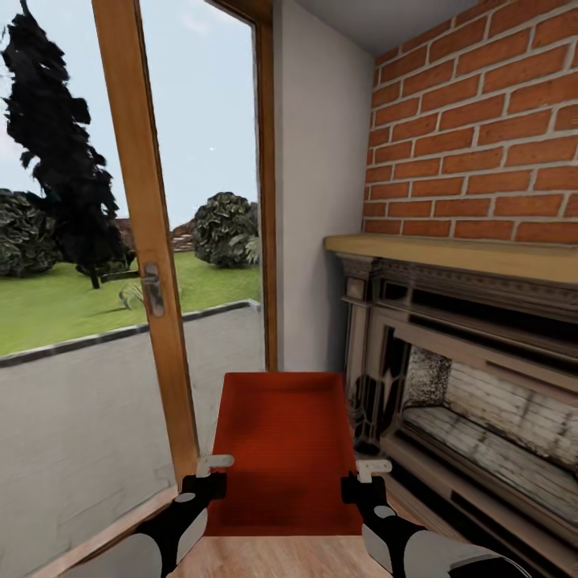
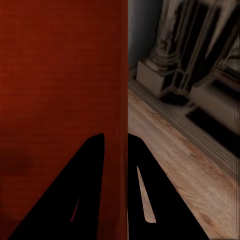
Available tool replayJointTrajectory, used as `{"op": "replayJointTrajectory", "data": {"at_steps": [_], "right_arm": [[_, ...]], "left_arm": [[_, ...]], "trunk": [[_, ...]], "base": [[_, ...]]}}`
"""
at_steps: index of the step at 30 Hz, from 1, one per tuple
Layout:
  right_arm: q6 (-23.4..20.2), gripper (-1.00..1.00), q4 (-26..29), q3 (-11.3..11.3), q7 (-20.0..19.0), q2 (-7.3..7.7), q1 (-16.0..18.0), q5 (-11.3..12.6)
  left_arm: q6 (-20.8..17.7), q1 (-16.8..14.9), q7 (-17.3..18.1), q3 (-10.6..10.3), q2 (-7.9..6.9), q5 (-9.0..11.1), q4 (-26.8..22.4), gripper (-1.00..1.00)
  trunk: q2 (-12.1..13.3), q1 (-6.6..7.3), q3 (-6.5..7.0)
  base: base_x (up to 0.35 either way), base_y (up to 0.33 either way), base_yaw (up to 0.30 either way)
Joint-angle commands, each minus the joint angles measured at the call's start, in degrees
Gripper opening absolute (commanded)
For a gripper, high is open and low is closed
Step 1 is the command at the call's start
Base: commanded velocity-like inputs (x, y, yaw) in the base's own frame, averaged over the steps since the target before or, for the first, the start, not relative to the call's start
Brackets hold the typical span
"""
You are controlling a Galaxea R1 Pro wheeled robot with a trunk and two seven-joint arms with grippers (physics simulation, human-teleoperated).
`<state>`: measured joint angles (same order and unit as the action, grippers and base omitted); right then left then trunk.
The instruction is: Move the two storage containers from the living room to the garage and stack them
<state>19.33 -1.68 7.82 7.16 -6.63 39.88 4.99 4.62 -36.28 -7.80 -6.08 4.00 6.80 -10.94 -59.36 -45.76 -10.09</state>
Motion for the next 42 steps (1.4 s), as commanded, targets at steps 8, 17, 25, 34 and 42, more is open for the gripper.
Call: {"op": "replayJointTrajectory", "data": {"at_steps": [8,17,25,34,42], "right_arm": [[0.5,-1.00,-0.1,-0.6,0.4,0.21,0.1,1.6],[0.5,-1.00,-0.1,-0.6,0.4,0.21,0.1,1.6],[0.5,-1.00,-0.1,-0.6,0.4,0.21,0.1,1.6],[0.5,-1.00,-0.1,-0.6,0.4,0.21,0.1,1.6],[0.5,-1.00,-0.1,-0.5,0.4,0.21,0.1,1.6]], "left_arm": [[0.2,0.0,-1.2,0.3,-0.84,0.4,0.1,-1.00],[0.2,0.0,-1.2,0.3,-0.84,0.5,0.1,-1.00],[0.2,0.0,-1.2,0.3,-0.84,0.4,0.1,-1.00],[0.2,-0.1,-1.2,0.3,-0.86,0.4,0.0,-1.00],[0.2,-0.1,-1.2,0.3,-0.92,0.4,0.0,-1.00]], "trunk": [[-0.1,-0.01,0.15],[-0.1,-0.01,0.42],[-0.1,-0.01,0.60],[-0.1,-0.01,0.61],[-0.1,-0.01,0.61]], "base": [[0.000,0.000,-0.231],[0.000,0.000,-0.231],[0.000,0.000,-0.232],[0.000,0.000,-0.272],[0.000,0.000,-0.276]]}}
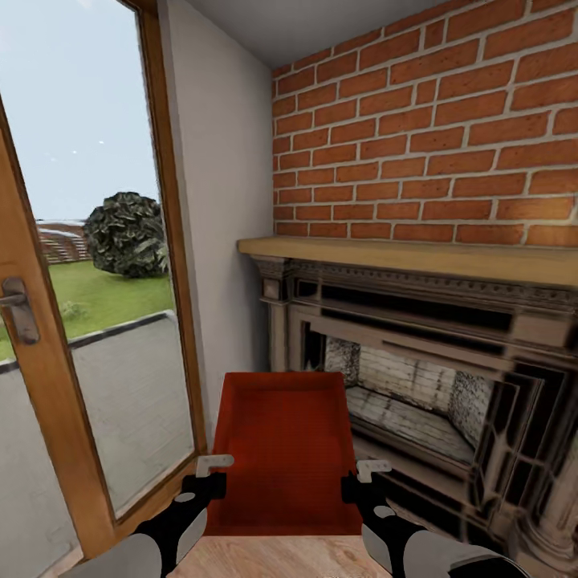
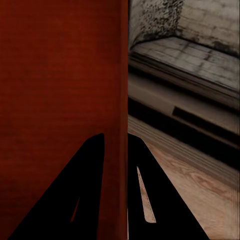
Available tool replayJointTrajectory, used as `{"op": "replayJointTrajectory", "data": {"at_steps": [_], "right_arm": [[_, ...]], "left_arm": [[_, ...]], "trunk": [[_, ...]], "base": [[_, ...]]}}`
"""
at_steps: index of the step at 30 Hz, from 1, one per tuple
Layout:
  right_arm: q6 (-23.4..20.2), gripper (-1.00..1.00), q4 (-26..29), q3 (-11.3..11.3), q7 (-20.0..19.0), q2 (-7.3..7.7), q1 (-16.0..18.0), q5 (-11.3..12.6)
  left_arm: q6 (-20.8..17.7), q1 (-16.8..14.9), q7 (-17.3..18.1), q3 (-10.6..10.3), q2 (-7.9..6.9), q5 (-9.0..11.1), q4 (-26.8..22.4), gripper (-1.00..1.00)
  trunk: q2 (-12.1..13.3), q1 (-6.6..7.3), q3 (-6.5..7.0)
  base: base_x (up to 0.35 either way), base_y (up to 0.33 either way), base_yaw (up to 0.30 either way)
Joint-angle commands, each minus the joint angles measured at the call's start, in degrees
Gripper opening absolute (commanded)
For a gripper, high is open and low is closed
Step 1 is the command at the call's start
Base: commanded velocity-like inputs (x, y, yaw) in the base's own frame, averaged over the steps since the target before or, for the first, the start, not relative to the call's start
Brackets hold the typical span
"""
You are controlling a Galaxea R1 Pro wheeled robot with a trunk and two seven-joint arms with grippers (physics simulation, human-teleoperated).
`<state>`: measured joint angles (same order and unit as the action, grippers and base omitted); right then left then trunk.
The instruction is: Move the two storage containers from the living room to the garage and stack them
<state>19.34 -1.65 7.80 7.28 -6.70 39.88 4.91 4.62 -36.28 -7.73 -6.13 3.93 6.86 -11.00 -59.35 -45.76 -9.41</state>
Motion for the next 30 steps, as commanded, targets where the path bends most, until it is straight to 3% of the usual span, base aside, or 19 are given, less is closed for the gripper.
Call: {"op": "replayJointTrajectory", "data": {"at_steps": [1,13,23,30], "right_arm": [[0.5,-1.00,-0.1,-0.5,0.3,0.28,0.1,1.7],[0.5,-1.00,-0.1,-0.5,0.3,0.28,0.1,1.6],[0.5,-1.00,-0.1,-0.5,0.3,0.28,0.1,1.6],[0.5,-1.00,-0.1,-0.5,0.3,0.28,0.1,1.7]], "left_arm": [[0.2,-0.1,-1.3,0.3,-0.85,0.4,0.1,-1.00],[0.2,0.0,-1.3,0.3,-0.77,0.4,0.2,-1.00],[0.2,0.0,-1.3,0.4,-0.77,0.4,0.1,-1.00],[0.2,0.0,-1.3,0.4,-0.77,0.4,0.1,-1.00]], "trunk": [[-0.1,-0.01,-0.08],[-0.1,-0.01,-0.08],[-0.1,-0.01,-0.08],[-0.1,-0.01,-0.08]], "base": [[0.000,0.000,-0.276],[-0.010,0.000,-0.248],[-0.276,0.000,-0.018],[-0.249,0.000,-0.201]]}}
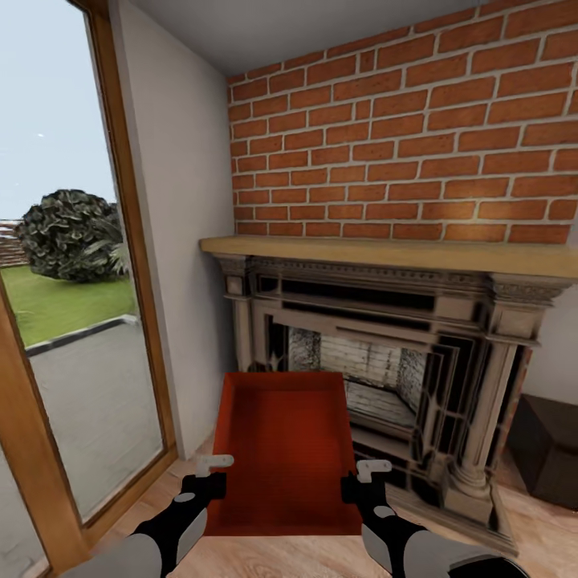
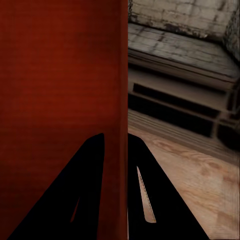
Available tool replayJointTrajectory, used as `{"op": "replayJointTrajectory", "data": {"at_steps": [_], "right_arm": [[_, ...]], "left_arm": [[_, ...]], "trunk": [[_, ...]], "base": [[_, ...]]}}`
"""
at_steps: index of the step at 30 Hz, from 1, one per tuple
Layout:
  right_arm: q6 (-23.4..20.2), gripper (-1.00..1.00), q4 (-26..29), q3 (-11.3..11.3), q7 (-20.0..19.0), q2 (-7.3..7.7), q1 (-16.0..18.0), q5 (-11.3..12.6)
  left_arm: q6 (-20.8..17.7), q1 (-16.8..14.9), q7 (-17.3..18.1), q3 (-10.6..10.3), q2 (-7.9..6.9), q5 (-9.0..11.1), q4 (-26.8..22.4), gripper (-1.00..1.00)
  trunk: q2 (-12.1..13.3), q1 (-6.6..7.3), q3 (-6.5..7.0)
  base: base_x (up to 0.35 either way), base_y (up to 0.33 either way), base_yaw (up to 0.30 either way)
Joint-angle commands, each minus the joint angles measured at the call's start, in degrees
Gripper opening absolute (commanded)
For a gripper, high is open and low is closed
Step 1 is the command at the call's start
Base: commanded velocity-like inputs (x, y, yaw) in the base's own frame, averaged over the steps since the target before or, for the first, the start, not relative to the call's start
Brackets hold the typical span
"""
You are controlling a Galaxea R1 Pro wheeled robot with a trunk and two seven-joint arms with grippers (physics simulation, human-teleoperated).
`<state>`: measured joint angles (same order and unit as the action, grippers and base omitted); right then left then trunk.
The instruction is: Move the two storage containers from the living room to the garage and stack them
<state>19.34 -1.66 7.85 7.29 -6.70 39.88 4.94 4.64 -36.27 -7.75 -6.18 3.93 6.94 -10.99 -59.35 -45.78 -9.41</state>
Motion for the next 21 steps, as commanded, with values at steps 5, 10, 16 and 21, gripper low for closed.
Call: {"op": "replayJointTrajectory", "data": {"at_steps": [5,10,16,21], "right_arm": [[0.5,-1.00,-0.1,-0.6,0.3,0.28,0.1,1.6],[0.5,-1.00,-0.1,-0.6,0.3,0.28,0.1,1.6],[0.5,-1.00,-0.1,-0.6,0.3,0.28,0.1,1.6],[0.5,-1.00,-0.1,-0.6,0.3,0.28,0.1,1.6]], "left_arm": [[0.2,-0.1,-1.3,0.5,-0.77,0.4,0.1,-1.00],[0.2,-0.1,-1.3,0.5,-0.77,0.4,0.1,-1.00],[0.2,-0.1,-1.3,0.5,-0.77,0.4,0.1,-1.00],[0.2,-0.1,-1.3,0.5,-0.77,0.4,0.1,-1.00]], "trunk": [[-0.1,0.01,-0.08],[-0.1,0.01,-0.08],[-0.1,0.01,-0.08],[-0.1,0.01,-0.08]], "base": [[-0.024,0.000,-0.279],[-0.001,0.000,-0.282],[0.000,0.000,-0.282],[0.000,0.000,-0.282]]}}
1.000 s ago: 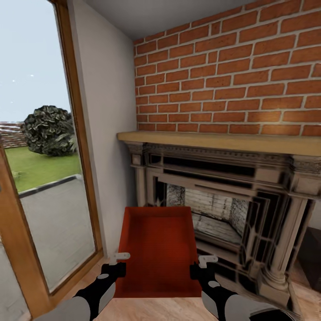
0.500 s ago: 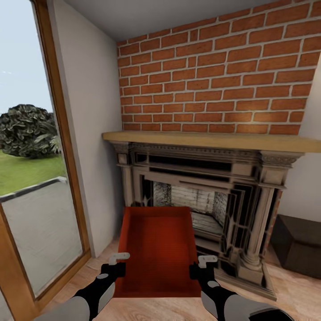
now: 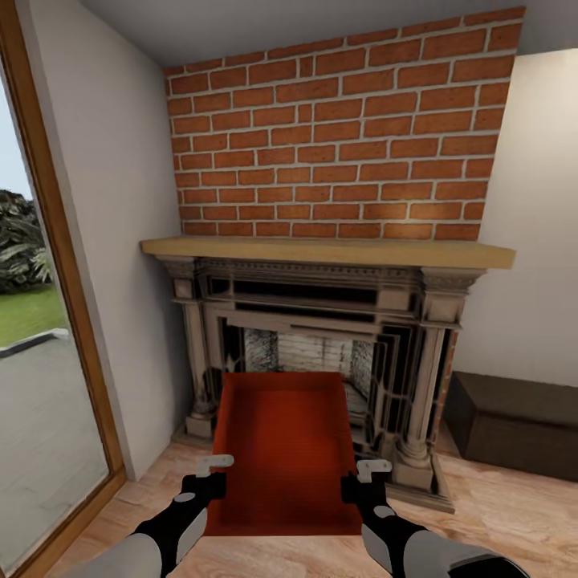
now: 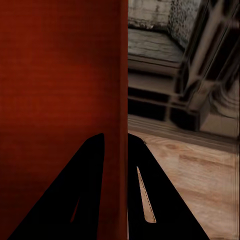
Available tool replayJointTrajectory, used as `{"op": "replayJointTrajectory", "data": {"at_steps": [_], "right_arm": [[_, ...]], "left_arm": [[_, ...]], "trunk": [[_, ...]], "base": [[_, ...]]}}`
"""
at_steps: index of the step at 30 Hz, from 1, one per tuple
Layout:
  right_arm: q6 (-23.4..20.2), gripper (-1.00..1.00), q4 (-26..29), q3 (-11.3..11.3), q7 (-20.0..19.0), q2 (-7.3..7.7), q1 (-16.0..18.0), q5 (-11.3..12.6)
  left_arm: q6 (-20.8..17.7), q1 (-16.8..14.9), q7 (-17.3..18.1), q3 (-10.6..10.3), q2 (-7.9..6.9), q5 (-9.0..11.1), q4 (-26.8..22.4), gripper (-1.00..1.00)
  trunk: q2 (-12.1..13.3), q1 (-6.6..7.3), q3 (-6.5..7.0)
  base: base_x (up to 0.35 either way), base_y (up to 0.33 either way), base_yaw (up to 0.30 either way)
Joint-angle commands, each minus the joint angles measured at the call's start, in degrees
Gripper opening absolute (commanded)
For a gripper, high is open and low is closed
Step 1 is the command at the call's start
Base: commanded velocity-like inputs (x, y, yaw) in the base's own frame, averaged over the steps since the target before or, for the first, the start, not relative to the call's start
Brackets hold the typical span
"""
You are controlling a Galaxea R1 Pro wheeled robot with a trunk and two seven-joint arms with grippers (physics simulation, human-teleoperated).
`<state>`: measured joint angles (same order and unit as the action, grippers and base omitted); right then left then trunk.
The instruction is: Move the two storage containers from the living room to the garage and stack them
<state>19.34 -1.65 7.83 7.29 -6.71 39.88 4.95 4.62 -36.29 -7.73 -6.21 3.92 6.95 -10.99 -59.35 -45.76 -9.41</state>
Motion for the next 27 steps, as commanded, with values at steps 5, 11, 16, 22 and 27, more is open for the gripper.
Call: {"op": "replayJointTrajectory", "data": {"at_steps": [5,11,16,22,27], "right_arm": [[0.5,-1.00,-0.1,-0.6,0.3,0.29,0.1,1.6],[0.5,-1.00,-0.1,-0.6,0.3,0.29,0.1,1.6],[0.5,-1.00,-0.1,-0.6,0.3,0.29,0.1,1.6],[0.5,-1.00,-0.1,-0.6,0.3,0.29,0.1,1.6],[0.5,-1.00,-0.1,-0.6,0.3,0.29,0.1,1.6]], "left_arm": [[0.2,0.0,-1.3,0.5,-0.76,0.3,0.1,-1.00],[0.2,0.0,-1.3,0.5,-0.76,0.3,0.1,-1.00],[0.2,0.0,-1.3,0.5,-0.76,0.3,0.1,-1.00],[0.2,0.0,-1.3,0.4,-0.76,0.3,0.1,-1.00],[0.2,0.0,-1.3,0.5,-0.76,0.3,0.1,-1.00]], "trunk": [[-0.1,-0.01,-0.08],[-0.1,-0.01,-0.08],[-0.1,-0.01,-0.08],[-0.1,-0.01,-0.08],[-0.1,-0.01,-0.08]], "base": [[0.000,0.000,-0.282],[0.000,0.000,-0.282],[0.000,0.000,-0.282],[0.000,0.000,-0.282],[0.000,0.000,-0.282]]}}
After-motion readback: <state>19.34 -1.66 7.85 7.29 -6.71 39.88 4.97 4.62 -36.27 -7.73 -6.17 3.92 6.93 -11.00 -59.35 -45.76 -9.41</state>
